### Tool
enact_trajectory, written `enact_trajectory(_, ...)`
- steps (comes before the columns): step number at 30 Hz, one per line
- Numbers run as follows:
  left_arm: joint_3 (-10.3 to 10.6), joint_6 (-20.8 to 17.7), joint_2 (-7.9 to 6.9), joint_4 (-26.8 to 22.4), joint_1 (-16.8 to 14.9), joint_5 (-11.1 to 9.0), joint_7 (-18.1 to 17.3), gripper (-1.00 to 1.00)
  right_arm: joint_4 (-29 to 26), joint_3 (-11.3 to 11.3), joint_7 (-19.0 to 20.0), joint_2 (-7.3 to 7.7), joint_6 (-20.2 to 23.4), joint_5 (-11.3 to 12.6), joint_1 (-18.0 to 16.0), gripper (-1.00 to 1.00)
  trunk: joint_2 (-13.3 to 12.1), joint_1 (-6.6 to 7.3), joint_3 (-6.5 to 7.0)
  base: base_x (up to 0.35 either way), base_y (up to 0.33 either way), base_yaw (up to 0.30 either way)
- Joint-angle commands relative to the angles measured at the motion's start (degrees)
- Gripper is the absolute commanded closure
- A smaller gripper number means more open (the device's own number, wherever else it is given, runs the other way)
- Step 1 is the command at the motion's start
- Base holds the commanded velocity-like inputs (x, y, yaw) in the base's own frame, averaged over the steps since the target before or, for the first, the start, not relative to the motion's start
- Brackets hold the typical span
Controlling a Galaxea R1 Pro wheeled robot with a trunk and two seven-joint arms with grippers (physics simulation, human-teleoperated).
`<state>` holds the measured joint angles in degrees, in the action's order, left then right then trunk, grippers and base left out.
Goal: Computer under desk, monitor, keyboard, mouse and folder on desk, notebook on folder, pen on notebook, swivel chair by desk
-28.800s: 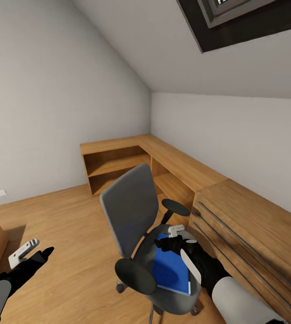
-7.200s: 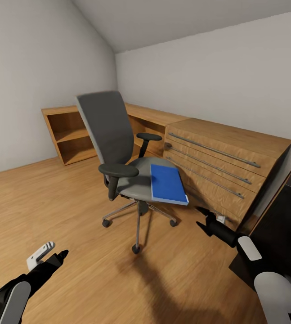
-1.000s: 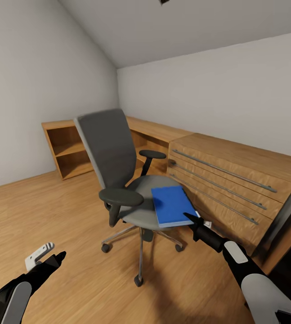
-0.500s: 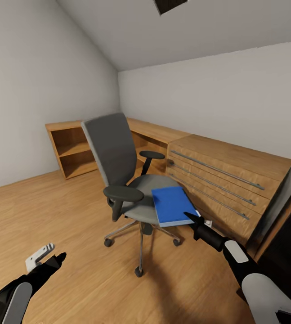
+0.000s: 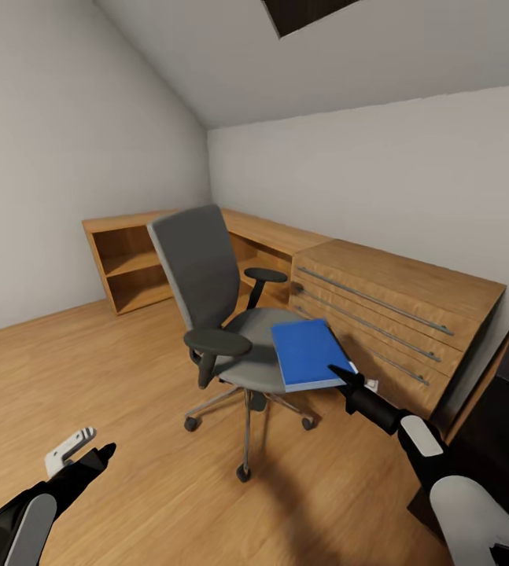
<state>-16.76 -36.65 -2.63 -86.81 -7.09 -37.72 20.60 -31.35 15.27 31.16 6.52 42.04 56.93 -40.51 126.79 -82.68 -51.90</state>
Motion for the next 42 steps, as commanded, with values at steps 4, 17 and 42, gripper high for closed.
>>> enact_trajectory(4, 0.22, -0.12, -0.01, 1.89, -0.03, -0.6, 0.48, -1.0, -3.31, 0.2, 0.02, 0.05, 0.32, -0.24, 0.08, 1.0, -1.6, 0.89, 0.67, 0.0, 0.0, 0.0)
enact_trajectory(17, 0.5, 0.3, -0.06, 5.0, -0.03, -0.25, 0.65, -1.0, -30.33, 0.36, -11.11, 0.01, 0.43, -0.29, 8.07, 1.0, -6.81, 3.75, 3.0, 0.0, 0.0, 0.0)
enact_trajectory(42, 19.53, 34.69, 0.13, 40.75, -0.03, 15.75, 0.65, -1.0, -55.92, 0.37, -24.47, -0.39, 0.77, 6.34, 21.99, 1.0, -16.84, 9.24, 7.49, 0.0, 0.0, 0.0)
